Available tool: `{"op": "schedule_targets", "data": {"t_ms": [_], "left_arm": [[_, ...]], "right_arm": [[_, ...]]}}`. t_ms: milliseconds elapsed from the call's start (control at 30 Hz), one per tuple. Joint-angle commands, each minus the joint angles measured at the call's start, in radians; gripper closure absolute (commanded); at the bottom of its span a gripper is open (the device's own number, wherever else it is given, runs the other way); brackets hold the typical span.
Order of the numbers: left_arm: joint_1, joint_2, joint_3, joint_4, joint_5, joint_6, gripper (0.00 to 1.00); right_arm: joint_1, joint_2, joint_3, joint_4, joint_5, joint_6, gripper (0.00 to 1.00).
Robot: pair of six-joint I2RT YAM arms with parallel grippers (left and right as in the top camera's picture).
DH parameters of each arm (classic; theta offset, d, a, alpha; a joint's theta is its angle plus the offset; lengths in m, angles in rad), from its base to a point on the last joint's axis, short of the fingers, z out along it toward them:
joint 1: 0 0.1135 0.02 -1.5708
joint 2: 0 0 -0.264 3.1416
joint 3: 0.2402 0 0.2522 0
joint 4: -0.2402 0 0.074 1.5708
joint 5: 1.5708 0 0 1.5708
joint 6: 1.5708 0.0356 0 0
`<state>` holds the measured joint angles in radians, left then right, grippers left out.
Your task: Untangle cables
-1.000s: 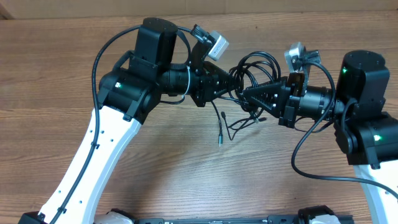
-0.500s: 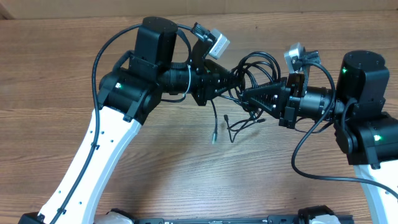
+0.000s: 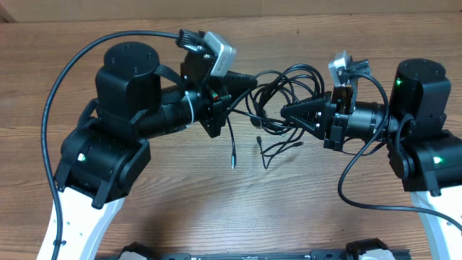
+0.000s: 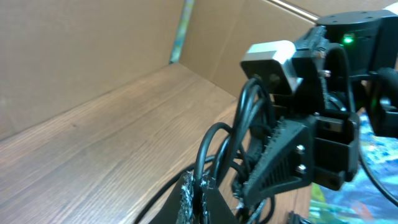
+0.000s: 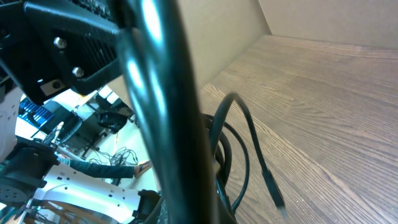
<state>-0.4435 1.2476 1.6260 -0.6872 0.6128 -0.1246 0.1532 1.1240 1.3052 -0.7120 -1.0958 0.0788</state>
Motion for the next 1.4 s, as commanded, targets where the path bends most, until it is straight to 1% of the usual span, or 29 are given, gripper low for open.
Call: {"op": "schedule_targets", "data": {"t_ms": [0, 200, 300, 433, 467, 500, 533, 567, 600, 667, 700, 733, 800, 833, 900, 967, 1033, 1067, 1200, 1267, 1300, 1367], "left_arm": [[0.006, -0.013, 0.014, 0.009, -0.055, 0.005, 0.96], [0.006, -0.016, 0.014, 0.045, -0.105, 0.018, 0.96], [0.006, -0.016, 0.015, 0.064, -0.173, 0.058, 0.96], [0.005, -0.016, 0.015, 0.052, -0.253, 0.058, 0.96], [0.005, -0.016, 0.015, 0.04, -0.257, 0.058, 0.89], [0.005, -0.015, 0.015, 0.027, -0.257, 0.058, 0.7], [0.005, -0.015, 0.015, 0.012, -0.257, 0.058, 0.44], [0.005, -0.015, 0.015, -0.008, -0.257, 0.058, 0.28], [0.006, -0.015, 0.015, -0.022, -0.257, 0.058, 0.16], [0.005, -0.015, 0.015, -0.053, -0.255, 0.058, 0.02], [0.004, -0.015, 0.015, -0.063, -0.248, 0.058, 0.01], [0.004, -0.015, 0.015, -0.074, -0.224, 0.058, 0.05], [0.004, -0.014, 0.015, -0.097, -0.155, 0.058, 0.17], [0.004, -0.014, 0.015, -0.109, -0.138, 0.058, 0.18], [0.004, -0.012, 0.015, -0.126, -0.123, 0.058, 0.18], [0.004, -0.012, 0.015, -0.148, -0.121, 0.058, 0.13], [0.005, -0.012, 0.015, -0.166, -0.122, 0.058, 0.01], [0.005, -0.012, 0.015, -0.174, -0.122, 0.058, 0.0], [0.005, -0.012, 0.015, -0.211, -0.121, 0.058, 0.0], [0.005, -0.012, 0.015, -0.223, -0.122, 0.058, 0.02], [0.005, -0.012, 0.015, -0.23, -0.122, 0.058, 0.04], [0.006, -0.013, 0.015, -0.236, -0.122, 0.058, 0.13]], "right_arm": [[0.003, 0.0, 0.003, -0.001, -0.006, 0.003, 0.96], [0.003, 0.0, 0.003, -0.016, -0.006, 0.002, 0.96], [0.003, 0.0, 0.003, -0.026, -0.006, 0.002, 0.96], [0.003, 0.0, 0.003, -0.026, -0.006, -0.002, 0.96], [0.003, 0.0, 0.003, -0.026, -0.006, -0.002, 0.96], [0.003, 0.0, 0.003, -0.025, -0.006, -0.002, 0.96], [0.003, 0.0, 0.003, -0.024, -0.006, -0.002, 0.96], [0.003, 0.0, 0.003, -0.023, -0.006, -0.002, 0.96], [0.003, 0.0, 0.003, -0.022, -0.006, -0.002, 0.96], [0.003, 0.0, 0.003, -0.02, -0.006, -0.002, 0.96], [0.003, 0.0, 0.003, -0.019, -0.006, -0.002, 0.96], [0.003, 0.0, 0.003, -0.019, -0.006, -0.002, 0.96], [0.003, 0.0, 0.003, -0.018, -0.016, -0.002, 0.96], [0.003, 0.0, 0.003, -0.015, -0.026, -0.002, 0.96], [0.003, 0.0, 0.003, -0.01, -0.037, -0.002, 0.96], [0.003, 0.0, 0.003, -0.001, -0.054, -0.001, 0.96], [0.003, 0.0, 0.003, 0.012, -0.079, -0.002, 0.96], [0.003, 0.0, 0.003, 0.018, -0.09, -0.002, 0.96], [0.003, 0.0, 0.003, 0.045, -0.14, -0.002, 0.96], [0.003, 0.0, 0.003, 0.054, -0.15, -0.002, 0.96], [0.003, 0.0, 0.003, 0.06, -0.16, -0.002, 0.96], [0.003, 0.0, 0.003, 0.073, -0.175, -0.002, 0.96]]}}
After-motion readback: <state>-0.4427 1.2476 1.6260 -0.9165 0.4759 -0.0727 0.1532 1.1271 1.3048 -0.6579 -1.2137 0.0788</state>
